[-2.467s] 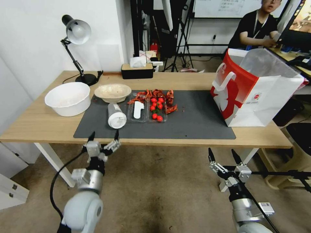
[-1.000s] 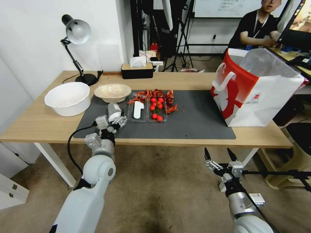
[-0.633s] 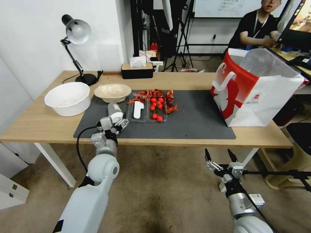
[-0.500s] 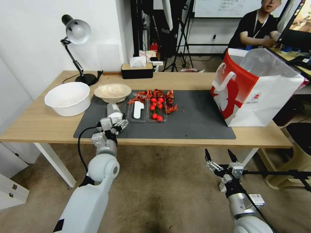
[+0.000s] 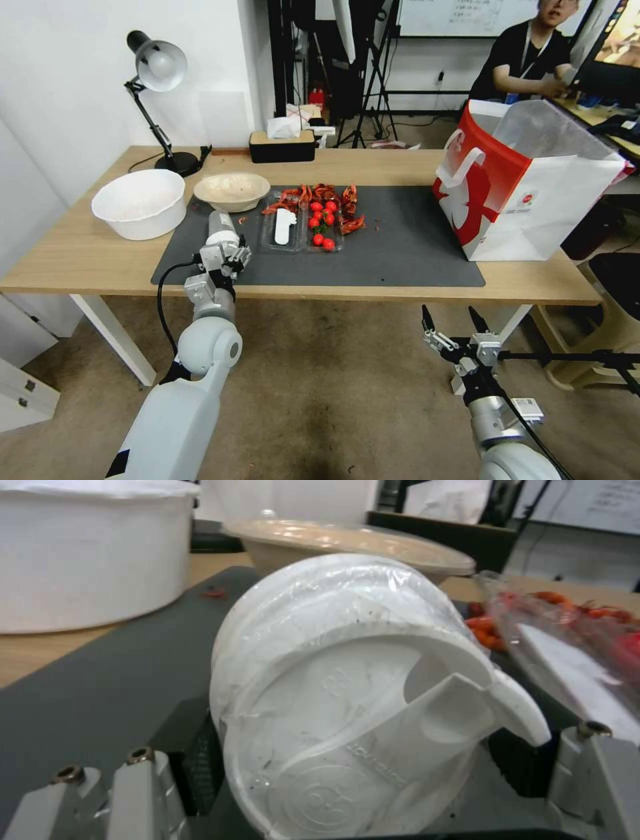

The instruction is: Pick up the trash from the table and place it into the takeout bag.

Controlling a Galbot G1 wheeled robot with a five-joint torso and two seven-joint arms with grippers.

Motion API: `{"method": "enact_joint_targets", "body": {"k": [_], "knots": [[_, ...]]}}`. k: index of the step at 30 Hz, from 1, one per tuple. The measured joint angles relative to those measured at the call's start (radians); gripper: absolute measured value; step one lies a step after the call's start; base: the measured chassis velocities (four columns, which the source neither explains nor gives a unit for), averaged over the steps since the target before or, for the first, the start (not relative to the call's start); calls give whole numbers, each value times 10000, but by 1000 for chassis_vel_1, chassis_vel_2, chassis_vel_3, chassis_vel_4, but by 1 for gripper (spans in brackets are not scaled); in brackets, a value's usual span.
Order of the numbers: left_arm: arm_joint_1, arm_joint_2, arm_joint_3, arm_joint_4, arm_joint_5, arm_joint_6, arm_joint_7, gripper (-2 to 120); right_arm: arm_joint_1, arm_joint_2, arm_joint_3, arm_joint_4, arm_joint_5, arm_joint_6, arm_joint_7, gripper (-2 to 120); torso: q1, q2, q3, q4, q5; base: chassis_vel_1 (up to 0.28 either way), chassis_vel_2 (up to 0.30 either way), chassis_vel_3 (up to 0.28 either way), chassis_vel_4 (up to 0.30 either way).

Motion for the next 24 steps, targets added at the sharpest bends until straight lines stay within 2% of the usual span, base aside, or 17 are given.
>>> {"method": "enact_joint_targets", "body": {"k": [2,3,4,5,8,9,12,13,15,16,17,19,20,22,23,24], "knots": [[16,26,-1,-17,-5,-238,239,74,-2,3,0,-1,0,0,1,100,0,-1,1,1,-4,0,0,0,0],[19,76,-11,-51,-15,-600,644,74,-2,6,0,0,0,0,0,100,0,0,1,-1,-3,0,0,0,0],[16,177,-15,-81,-64,-1163,1326,74,-1,13,-10,4,0,0,0,100,0,0,1,-2,4,0,0,0,0],[16,177,-15,-81,-64,-1163,1326,74,-1,13,-10,4,0,0,0,100,0,0,1,-2,4,0,0,0,0],[-106,445,-41,-79,-229,-2140,2577,74,12,51,-40,88,-12,-13,-1,100,0,0,1,-2,2,0,0,0,0],[-106,445,-41,-79,-229,-2140,2577,74,12,51,-40,88,-12,-13,-1,100,0,0,1,-2,2,0,0,0,0],[-315,817,-100,-79,-451,-2521,3460,74,-19,88,-60,160,-41,-22,-2,100,0,0,0,-2,2,0,0,0,0],[-315,817,-100,-79,-451,-2521,3460,74,-19,88,-60,160,-41,-22,-2,100,0,0,0,-2,2,0,0,0,0],[-439,999,-105,-80,-587,-2672,3916,74,-43,98,-61,199,-54,-22,-3,100,-1,0,1,-2,2,0,0,0,0],[-592,1138,-69,-52,-769,-2784,4379,74,-59,99,-60,235,-59,-22,-4,100,0,0,1,-1,2,0,0,0,0],[-592,1138,-69,-52,-769,-2784,4379,74,-59,99,-60,235,-59,-22,-4,100,0,0,1,-1,2,0,0,0,0],[-769,1234,26,0,-966,-2859,4824,74,-70,101,-58,263,-59,-22,-8,100,0,-1,1,-2,1,0,0,0,0],[-982,1302,159,60,-1140,-2908,5260,74,-79,104,-54,286,-59,-19,-13,100,0,0,0,-2,2,0,0,0,0],[-982,1302,159,60,-1140,-2908,5260,74,-79,104,-54,286,-59,-19,-13,100,0,0,0,-2,2,0,0,0,0],[-1575,1399,526,262,-1437,-2966,5957,74,-111,137,-48,324,-59,-12,-21,100,0,-1,0,-3,2,0,0,0,0],[-1950,1439,756,422,-1581,-2979,6206,74,-135,162,-47,341,-64,-9,-26,100,0,-2,0,-4,2,0,0,0,0]]}}
